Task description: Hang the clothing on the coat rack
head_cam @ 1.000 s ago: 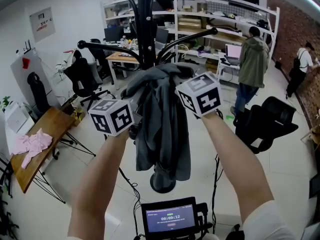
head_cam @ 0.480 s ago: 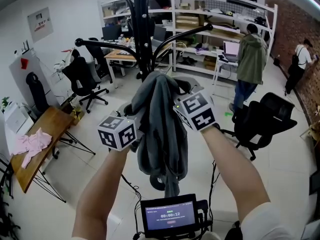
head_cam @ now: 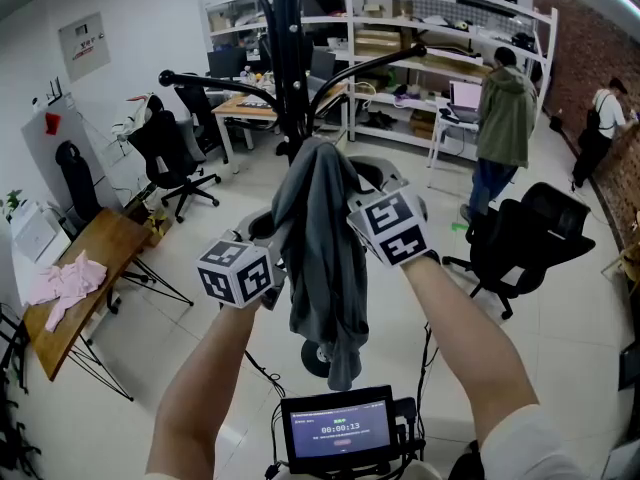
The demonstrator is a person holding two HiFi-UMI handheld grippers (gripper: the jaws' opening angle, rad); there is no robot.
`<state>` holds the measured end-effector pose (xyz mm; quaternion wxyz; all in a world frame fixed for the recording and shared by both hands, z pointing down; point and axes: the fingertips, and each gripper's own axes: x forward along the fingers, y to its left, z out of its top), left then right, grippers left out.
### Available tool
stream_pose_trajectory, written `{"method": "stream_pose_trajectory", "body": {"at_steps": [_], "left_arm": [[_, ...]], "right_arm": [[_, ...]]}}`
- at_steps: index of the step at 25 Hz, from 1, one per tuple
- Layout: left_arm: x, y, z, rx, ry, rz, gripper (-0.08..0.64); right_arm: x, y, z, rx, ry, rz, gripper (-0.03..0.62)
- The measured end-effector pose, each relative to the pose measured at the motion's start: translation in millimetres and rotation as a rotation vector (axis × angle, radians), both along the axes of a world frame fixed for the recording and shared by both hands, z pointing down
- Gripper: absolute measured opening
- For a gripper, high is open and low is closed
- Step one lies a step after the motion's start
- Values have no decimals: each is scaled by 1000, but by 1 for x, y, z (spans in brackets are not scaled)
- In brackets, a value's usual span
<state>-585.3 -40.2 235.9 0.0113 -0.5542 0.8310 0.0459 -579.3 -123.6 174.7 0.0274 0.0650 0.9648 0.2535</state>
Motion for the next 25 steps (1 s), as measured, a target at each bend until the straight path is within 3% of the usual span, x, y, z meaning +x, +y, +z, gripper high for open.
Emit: {"method": "stream_pose_trajectory", "body": {"at_steps": [4, 10, 19, 22, 25], "left_arm": [[7, 8, 1, 16, -8, 10, 86], [20, 30, 0, 94, -1, 51, 177], [45, 53, 14, 129, 28, 37, 183], [53, 51, 18, 127, 38, 48, 183], [57, 47, 21, 121, 47, 56, 181]], "right_arm": [[5, 1, 1, 23, -18, 16, 57], [7, -2, 3, 37, -22, 29, 58], [15, -1, 7, 27, -42, 20, 63], [18, -1, 7, 20, -38, 9, 153], [21, -5, 7, 18, -34, 8, 158]]}}
